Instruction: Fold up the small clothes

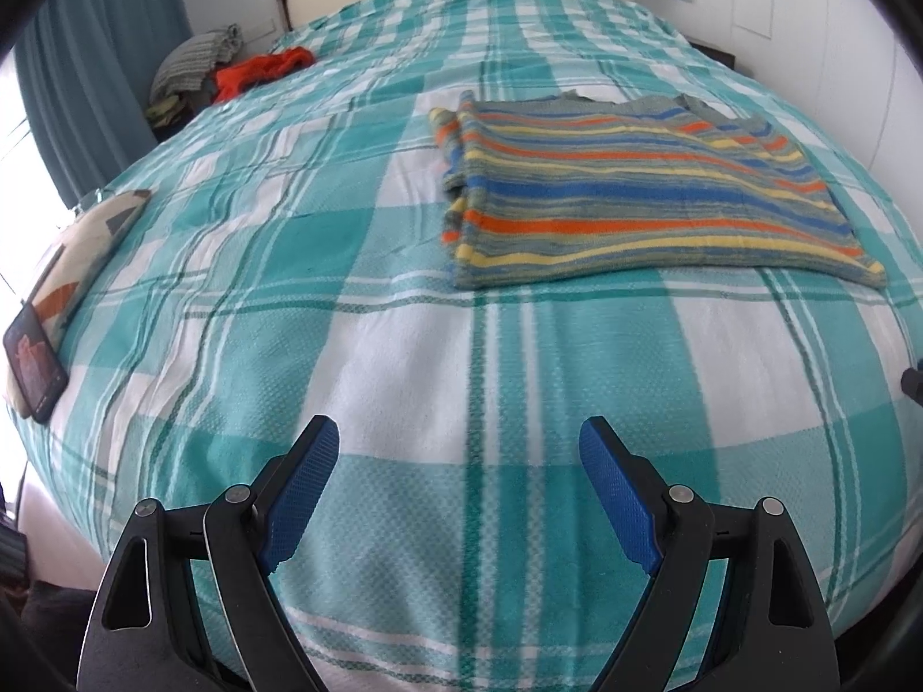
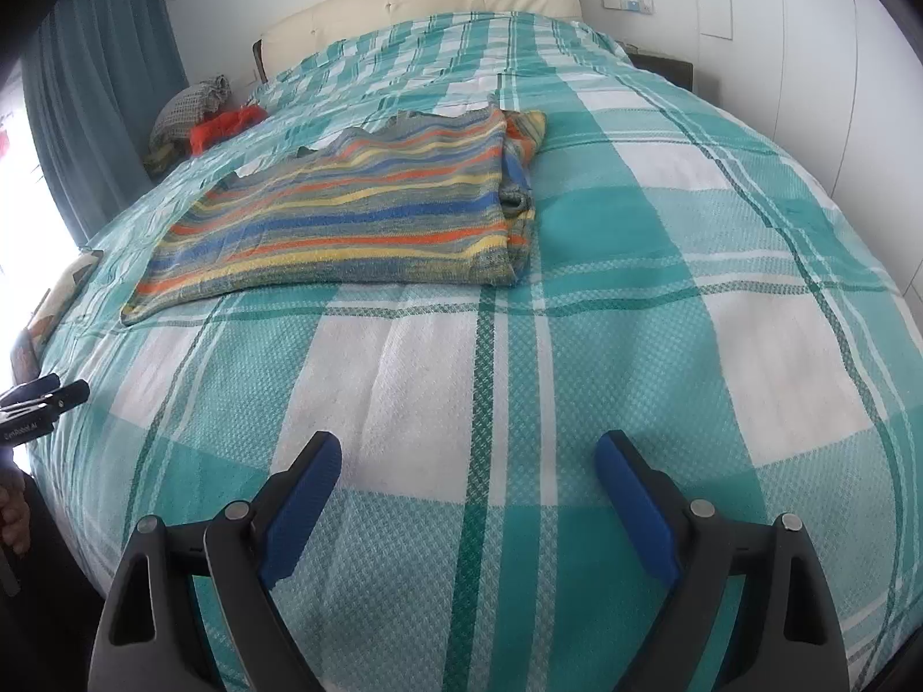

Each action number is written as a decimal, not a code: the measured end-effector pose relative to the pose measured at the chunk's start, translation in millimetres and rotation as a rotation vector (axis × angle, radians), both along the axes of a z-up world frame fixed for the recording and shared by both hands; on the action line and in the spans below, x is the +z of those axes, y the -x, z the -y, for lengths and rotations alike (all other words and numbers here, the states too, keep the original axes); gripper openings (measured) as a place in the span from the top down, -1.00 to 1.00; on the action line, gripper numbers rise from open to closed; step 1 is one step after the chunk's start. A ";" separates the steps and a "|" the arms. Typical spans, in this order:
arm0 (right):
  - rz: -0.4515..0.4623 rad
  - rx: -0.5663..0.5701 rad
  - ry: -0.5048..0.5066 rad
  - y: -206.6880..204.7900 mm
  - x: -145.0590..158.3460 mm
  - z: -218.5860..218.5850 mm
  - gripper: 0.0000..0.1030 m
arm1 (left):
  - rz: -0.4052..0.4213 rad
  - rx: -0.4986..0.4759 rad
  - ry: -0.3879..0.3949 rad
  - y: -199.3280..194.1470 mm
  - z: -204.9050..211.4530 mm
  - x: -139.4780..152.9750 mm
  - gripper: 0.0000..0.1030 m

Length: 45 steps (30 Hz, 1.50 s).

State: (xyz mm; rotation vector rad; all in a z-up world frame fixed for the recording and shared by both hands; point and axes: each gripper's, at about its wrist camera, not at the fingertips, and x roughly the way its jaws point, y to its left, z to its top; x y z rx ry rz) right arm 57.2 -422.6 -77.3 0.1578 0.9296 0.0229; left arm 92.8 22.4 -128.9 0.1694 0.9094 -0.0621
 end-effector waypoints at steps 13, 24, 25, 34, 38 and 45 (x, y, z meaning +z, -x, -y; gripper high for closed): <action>-0.030 0.053 -0.224 -102.2 32.8 73.2 -0.72 | 0.063 -0.619 0.082 -13.1 204.8 25.7 -0.69; -0.245 0.149 -0.434 -256.0 -5.4 102.2 -0.42 | -0.005 -0.752 0.056 -57.3 326.8 -11.1 -0.30; -0.253 0.154 -0.442 -264.3 -8.9 101.1 -0.42 | -0.002 -0.759 0.065 -58.0 327.0 -10.9 0.09; -0.219 0.159 -0.363 -316.7 11.5 56.9 0.80 | 0.005 -0.519 0.375 -74.1 231.5 30.1 0.83; -0.157 0.269 -0.369 -319.3 53.4 -1.9 0.80 | 0.021 -0.333 0.504 -73.8 140.1 48.1 0.83; -0.176 0.461 -0.336 -346.5 59.6 -164.8 0.80 | -0.011 -0.031 0.583 -80.0 11.8 34.5 0.82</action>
